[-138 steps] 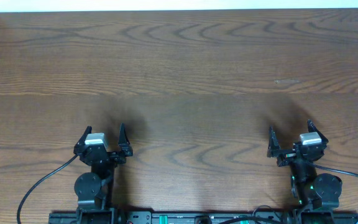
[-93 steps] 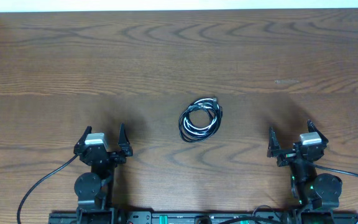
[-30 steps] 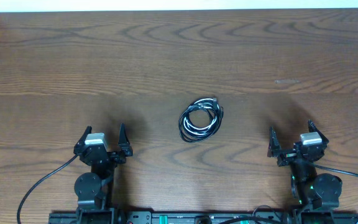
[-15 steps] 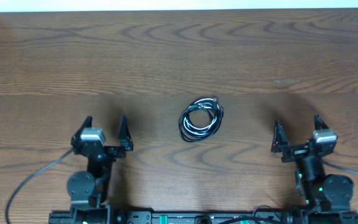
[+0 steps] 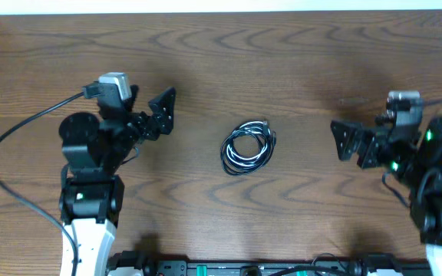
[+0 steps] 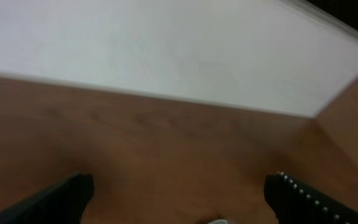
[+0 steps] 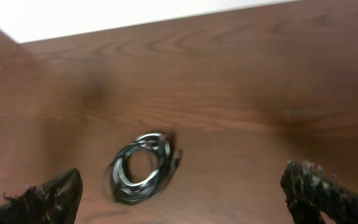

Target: Untangle cables

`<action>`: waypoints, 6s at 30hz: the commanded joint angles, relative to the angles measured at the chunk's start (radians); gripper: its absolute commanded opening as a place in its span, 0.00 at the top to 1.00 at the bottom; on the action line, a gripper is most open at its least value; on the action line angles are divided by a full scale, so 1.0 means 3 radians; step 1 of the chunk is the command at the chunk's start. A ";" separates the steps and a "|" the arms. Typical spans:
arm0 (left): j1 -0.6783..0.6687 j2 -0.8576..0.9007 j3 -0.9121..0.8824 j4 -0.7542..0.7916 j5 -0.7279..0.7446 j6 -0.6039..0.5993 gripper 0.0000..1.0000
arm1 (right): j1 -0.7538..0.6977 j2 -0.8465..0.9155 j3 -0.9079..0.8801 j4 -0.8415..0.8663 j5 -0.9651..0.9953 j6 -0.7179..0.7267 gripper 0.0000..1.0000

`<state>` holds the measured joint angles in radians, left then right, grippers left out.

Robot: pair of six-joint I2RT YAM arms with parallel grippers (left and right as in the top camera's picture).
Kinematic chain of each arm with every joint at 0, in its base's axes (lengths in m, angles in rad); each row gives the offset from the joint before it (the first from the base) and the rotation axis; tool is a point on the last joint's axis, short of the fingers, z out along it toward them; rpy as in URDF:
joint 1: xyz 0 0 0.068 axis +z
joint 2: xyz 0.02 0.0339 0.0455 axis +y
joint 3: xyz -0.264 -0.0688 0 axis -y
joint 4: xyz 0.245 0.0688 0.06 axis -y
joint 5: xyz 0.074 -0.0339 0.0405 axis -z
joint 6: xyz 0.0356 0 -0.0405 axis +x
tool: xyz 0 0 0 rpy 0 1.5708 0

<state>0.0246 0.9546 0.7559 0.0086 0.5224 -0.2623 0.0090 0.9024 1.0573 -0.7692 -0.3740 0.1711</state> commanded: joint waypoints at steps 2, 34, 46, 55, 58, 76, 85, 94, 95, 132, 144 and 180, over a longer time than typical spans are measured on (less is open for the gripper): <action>0.0008 0.0203 0.0067 -0.0116 0.0409 -0.0089 0.07 | 0.0020 0.0273 0.0175 0.0001 -0.0425 0.0005 0.01; -0.1635 0.2136 0.0069 -0.0205 -0.1358 0.0614 0.36 | 0.0585 0.0945 0.0168 -0.0492 0.0553 0.0078 0.01; -0.1637 0.2304 0.0069 0.0228 -0.1345 0.0668 0.71 | 0.0851 0.1141 0.0158 -0.0464 0.0554 0.0079 0.11; -0.1680 0.2304 0.0055 0.0163 -0.1291 0.0665 0.51 | 0.1025 0.1418 0.0158 -0.0406 0.0554 0.0127 0.06; -0.1713 0.2305 0.0046 0.0164 -0.1246 0.0676 0.49 | 0.1073 0.1461 0.0158 -0.0365 0.0553 0.0140 0.06; -0.1832 0.2831 0.0024 0.0192 -0.1245 0.0760 0.68 | 0.1179 0.1462 0.0158 -0.0352 0.0554 0.0191 0.05; -0.1832 0.2703 0.0029 0.0420 -0.0984 0.0749 0.93 | 0.1179 0.1462 0.0156 -0.0352 0.0641 0.0191 0.36; -0.1849 0.1918 0.0117 0.0425 -0.0893 0.0748 0.93 | 0.1179 0.1464 0.0156 -0.0342 0.0753 0.0191 0.98; -0.1849 0.1815 0.0117 0.0422 -0.0879 0.0745 0.93 | 0.1180 0.1464 0.0156 -0.0340 0.0753 0.0191 0.97; -0.2122 0.1364 0.0126 0.0426 -0.0586 0.0676 0.93 | 0.1761 0.1873 0.0156 0.0220 0.2074 0.0682 0.99; -0.1967 0.1356 0.0126 0.0235 -0.1021 0.0675 0.45 | 0.1062 0.1867 0.0156 -0.0423 0.2502 0.1544 0.99; -0.1919 0.1415 0.0118 0.0155 -0.1022 0.0674 0.31 | 0.1241 0.0188 0.0559 0.0584 0.0076 -0.0036 0.99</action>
<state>-0.5533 1.3781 0.7765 0.0505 0.2291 -0.0555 0.3820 0.9886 1.2015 -0.6014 -0.3119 0.1741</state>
